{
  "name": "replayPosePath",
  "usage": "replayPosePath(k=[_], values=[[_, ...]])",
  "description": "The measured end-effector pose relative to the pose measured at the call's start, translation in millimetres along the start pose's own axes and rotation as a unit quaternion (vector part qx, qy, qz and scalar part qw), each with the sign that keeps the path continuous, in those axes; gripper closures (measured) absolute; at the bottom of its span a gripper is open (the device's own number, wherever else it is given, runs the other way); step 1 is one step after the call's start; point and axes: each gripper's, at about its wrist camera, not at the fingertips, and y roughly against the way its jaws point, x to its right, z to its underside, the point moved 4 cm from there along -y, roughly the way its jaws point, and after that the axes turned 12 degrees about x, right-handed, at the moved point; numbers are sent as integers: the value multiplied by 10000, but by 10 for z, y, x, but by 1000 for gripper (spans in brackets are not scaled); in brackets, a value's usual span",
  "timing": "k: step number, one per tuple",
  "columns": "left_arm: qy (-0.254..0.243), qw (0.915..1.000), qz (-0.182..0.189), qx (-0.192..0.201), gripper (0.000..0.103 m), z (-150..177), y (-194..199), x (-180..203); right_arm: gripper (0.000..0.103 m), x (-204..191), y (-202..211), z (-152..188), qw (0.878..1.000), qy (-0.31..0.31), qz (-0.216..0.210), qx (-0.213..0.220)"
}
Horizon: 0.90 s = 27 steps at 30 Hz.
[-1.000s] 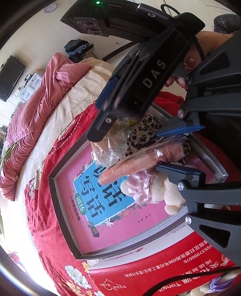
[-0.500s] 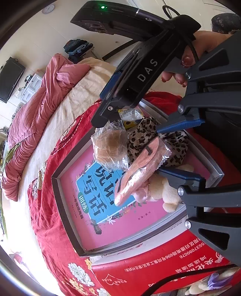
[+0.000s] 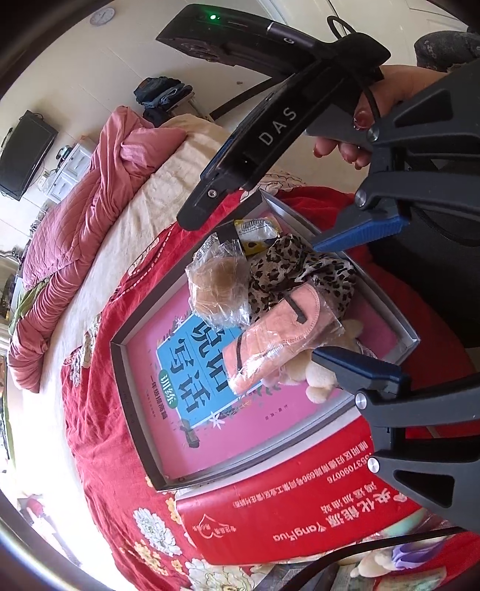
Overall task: Organize soft objects
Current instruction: 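Open both tools to release the items and lift away from the box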
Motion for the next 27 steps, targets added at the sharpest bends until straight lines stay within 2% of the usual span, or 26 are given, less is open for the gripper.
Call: replayPosePath(k=[16,27], values=[[-258,9987,-101,435,40,-89,372,116,25,-24,217,-111,9997,-16,141,185],[-444,9953,-348,790,36,-175,697,180,25,-31,450,-275,9989,78,296,351]])
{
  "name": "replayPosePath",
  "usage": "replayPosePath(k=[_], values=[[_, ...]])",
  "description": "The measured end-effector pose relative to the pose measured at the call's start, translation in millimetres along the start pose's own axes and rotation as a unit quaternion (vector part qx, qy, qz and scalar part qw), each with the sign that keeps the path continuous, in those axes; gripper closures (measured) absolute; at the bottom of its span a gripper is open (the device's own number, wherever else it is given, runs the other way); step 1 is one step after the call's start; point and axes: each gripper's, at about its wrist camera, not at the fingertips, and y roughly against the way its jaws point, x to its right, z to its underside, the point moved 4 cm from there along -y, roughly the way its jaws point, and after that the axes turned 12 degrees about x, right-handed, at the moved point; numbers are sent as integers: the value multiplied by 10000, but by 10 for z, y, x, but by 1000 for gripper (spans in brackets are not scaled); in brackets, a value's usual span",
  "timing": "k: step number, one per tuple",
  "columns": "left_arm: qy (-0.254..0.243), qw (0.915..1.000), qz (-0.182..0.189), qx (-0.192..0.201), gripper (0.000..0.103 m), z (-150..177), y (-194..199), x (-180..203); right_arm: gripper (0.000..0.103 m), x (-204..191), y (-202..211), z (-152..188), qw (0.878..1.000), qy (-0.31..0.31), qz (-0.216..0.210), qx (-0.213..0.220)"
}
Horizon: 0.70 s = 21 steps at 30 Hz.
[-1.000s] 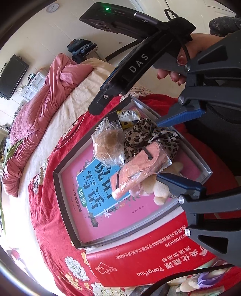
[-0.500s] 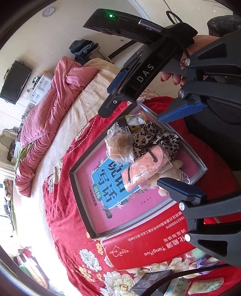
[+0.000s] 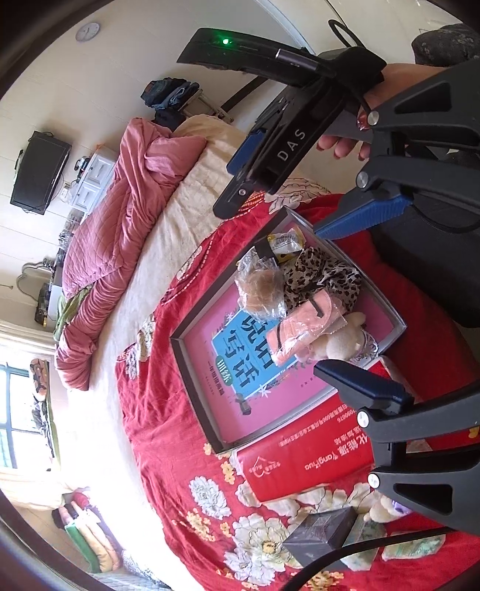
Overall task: Organize soft objects
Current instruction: 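Open both tools to release the items and lift away from the box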
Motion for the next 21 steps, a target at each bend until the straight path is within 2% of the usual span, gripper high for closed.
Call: replayPosePath(k=[4,16,21], values=[[-73,9998,-106,125,35,-48,71,-3,25,-16,82,-82,9998,152,58,127],[-15,9989,-353,309,30,-78,217,-145,25,-103,166,-126,9998,205,55,60],[51,9982,-468,360,30,-64,322,-239,25,-236,237,-160,9995,302,-85,71]])
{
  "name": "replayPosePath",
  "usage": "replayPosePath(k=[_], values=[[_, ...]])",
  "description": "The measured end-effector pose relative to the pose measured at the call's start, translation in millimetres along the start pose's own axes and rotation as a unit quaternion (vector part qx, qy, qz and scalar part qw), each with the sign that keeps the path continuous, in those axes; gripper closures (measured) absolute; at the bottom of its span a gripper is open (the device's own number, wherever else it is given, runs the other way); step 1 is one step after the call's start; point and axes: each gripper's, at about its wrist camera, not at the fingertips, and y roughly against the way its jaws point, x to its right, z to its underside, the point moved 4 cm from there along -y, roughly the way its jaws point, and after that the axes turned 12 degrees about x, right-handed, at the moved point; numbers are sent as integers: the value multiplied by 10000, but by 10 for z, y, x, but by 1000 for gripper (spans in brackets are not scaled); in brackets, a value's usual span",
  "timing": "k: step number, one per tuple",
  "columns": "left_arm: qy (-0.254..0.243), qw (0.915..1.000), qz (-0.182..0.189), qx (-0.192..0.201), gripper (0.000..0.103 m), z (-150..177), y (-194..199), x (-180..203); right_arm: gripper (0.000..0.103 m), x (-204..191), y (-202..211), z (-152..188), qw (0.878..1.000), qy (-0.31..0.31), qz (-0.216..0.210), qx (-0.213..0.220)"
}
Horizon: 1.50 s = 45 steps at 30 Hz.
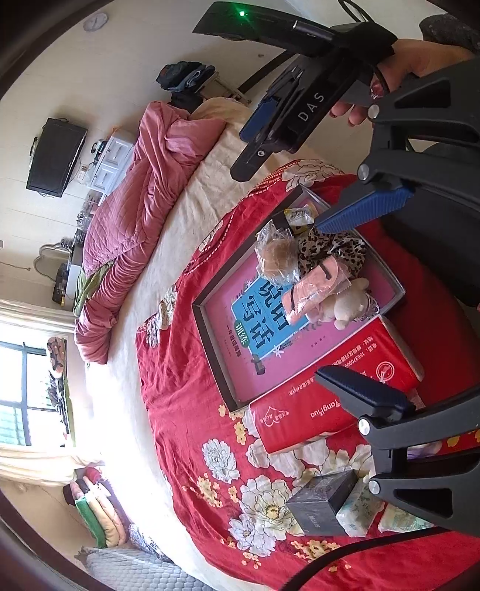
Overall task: Organize soft objects
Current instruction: 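Open both tools to release the items and lift away from the box, then grasp the white tissue pack with the left tool while the right tool grasps the cream teddy bear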
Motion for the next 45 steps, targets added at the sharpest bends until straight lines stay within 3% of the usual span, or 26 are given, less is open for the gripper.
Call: replayPosePath(k=[6,14,27,38,45], values=[[75,9995,-274,111,30,9,209,-268,25,-303,124,-104,9993,75,-357,81],[480,9958,-750,209,30,-14,563,-926,25,-869,241,-165,9954,329,-891,85],[1142,9794,-1597,474,30,133,1113,-2039,25,-1656,384,-30,9845,954,-1472,-66],[1552,9708,-1791,373,30,461,1162,-2629,25,-2319,374,222,9677,1500,-2001,-326],[1624,9696,-1828,92,30,695,1059,-2810,25,-2758,335,485,9544,1654,-2402,-632]])
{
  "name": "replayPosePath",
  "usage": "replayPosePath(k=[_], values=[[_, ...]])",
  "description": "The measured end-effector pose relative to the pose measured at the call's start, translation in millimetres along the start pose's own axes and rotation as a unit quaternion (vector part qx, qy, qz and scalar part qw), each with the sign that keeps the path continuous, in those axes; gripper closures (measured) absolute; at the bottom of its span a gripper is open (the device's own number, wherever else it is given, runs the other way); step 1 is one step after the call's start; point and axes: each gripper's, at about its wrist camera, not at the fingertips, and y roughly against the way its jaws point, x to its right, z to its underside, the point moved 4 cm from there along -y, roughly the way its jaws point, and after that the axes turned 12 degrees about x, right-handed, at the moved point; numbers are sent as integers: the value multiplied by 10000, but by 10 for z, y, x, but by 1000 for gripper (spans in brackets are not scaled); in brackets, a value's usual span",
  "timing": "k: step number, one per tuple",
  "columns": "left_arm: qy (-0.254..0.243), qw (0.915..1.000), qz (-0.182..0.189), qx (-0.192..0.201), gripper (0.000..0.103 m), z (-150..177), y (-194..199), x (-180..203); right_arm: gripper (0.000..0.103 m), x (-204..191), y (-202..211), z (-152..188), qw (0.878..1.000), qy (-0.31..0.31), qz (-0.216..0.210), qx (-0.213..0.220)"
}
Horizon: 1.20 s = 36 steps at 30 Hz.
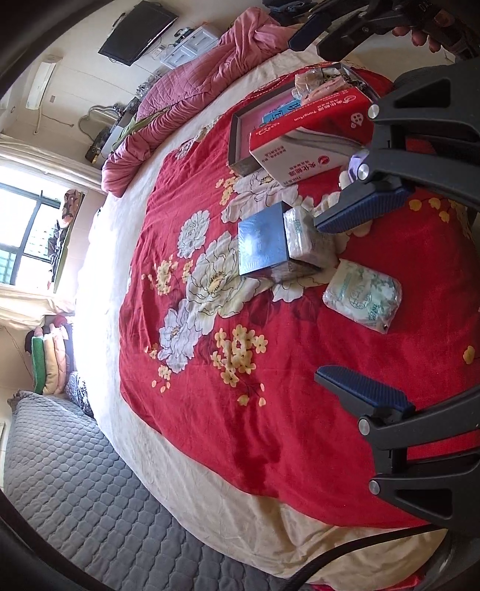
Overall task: Organize soft objects
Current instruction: 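Grasp the white tissue pack with the left tool while the right tool grasps the cream teddy bear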
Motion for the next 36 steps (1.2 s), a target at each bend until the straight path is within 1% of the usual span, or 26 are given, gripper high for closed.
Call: replayPosePath(k=[4,9,12,14,17,22,24,30,36], values=[[-52,9999,40,-148,30,85,-98,-25,25,-155,-147,131,9996,174,-115,-211],[-141,9990,2,-424,30,237,-273,-38,25,-249,-319,361,9975,373,-255,-536],[-62,9986,93,-516,30,319,-368,-40,25,-267,-431,492,9959,523,-299,-677],[6,9982,195,-560,30,359,-427,-44,25,-294,-503,581,9940,662,-406,-767],[51,9975,289,-650,30,423,-518,-44,25,-360,-586,713,9901,1007,-496,-842],[-6,9967,391,-709,30,489,-604,-10,25,-428,-723,908,9823,1434,-644,-1016],[-32,9960,412,-788,30,528,-643,4,25,-444,-785,978,9786,1570,-717,-1120],[-143,9944,390,-973,30,640,-763,13,25,-559,-905,1148,9633,2216,-808,-1279],[-364,9936,216,-1050,30,732,-848,11,25,-566,-1057,1297,9506,2701,-590,-1415]])
